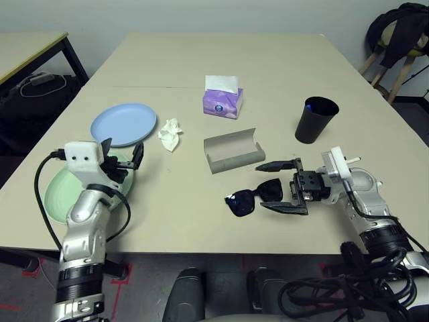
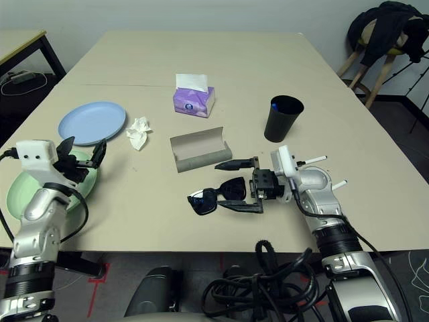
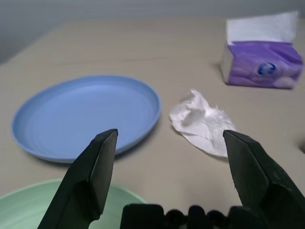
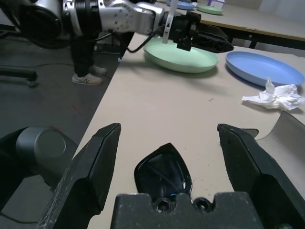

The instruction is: Organize and tidy the items on the table.

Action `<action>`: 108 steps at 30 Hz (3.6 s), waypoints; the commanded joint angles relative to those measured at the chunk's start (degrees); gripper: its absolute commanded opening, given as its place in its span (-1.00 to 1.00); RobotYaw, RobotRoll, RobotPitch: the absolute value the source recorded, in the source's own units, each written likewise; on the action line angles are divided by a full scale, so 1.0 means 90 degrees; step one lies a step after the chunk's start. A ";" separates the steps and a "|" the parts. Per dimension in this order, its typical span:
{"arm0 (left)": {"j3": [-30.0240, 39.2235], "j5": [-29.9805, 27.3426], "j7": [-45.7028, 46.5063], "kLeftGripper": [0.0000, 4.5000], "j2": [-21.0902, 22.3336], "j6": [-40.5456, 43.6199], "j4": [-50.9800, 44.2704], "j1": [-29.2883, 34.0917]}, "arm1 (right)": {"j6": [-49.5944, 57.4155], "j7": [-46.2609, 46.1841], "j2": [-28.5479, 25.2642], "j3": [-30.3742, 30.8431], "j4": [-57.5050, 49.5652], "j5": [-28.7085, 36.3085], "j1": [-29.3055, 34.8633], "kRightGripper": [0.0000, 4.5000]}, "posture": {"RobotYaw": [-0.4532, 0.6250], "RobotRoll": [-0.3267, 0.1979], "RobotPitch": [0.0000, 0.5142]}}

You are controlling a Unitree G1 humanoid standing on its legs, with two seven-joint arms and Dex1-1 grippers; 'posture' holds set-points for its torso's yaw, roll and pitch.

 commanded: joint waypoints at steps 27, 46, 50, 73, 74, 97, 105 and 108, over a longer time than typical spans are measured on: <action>0.0978 0.0158 -0.0699 1.00 0.3006 0.2616 0.2950 -0.0670 | 0.0420 -0.0443 0.0232 0.0083 -0.0716 0.0058 0.0465 0.98 | 0.16 0.25 -0.78; 0.0981 0.0197 -0.0914 -0.31 0.2813 0.3320 0.3024 -0.0352 | 0.0465 -0.0635 0.0167 0.0058 -0.0751 0.0012 0.0451 1.00 | 0.14 0.25 -0.76; 0.0966 0.0234 -0.0989 -0.99 0.2831 0.3378 0.2990 -0.0266 | 0.0454 -0.0664 0.0168 0.0055 -0.0749 0.0008 0.0440 1.00 | 0.13 0.25 -0.76; 0.1936 -0.0307 -0.0458 -0.99 0.2411 0.4382 0.2070 -0.0362 | 0.0419 -0.0781 0.0178 0.0082 -0.0744 -0.0032 0.0477 1.00 | 0.13 0.25 -0.76; 0.2056 -0.0393 -0.0396 -0.99 0.2402 0.4609 0.1942 -0.0371 | 0.0418 -0.0787 0.0183 0.0084 -0.0740 -0.0035 0.0474 1.00 | 0.13 0.25 -0.76; 0.2043 -0.0378 0.0990 -0.99 0.1634 0.4587 0.2438 -0.2785 | 0.0802 -0.2196 0.0646 -0.0311 -0.0599 -0.0007 0.0149 1.00 | 0.13 0.25 -0.78; 0.1948 -0.0080 0.2115 -0.99 0.0688 0.3289 0.3446 -0.3812 | 0.0897 -0.2533 0.0767 -0.0269 -0.0937 -0.0011 0.0288 1.00 | 0.11 0.25 -0.78; 0.1926 0.0053 0.2525 -0.99 0.0576 0.2667 0.4048 -0.4198 | 0.0949 -0.2597 0.0774 -0.0273 -0.1034 0.0010 0.0346 1.00 | 0.10 0.25 -0.77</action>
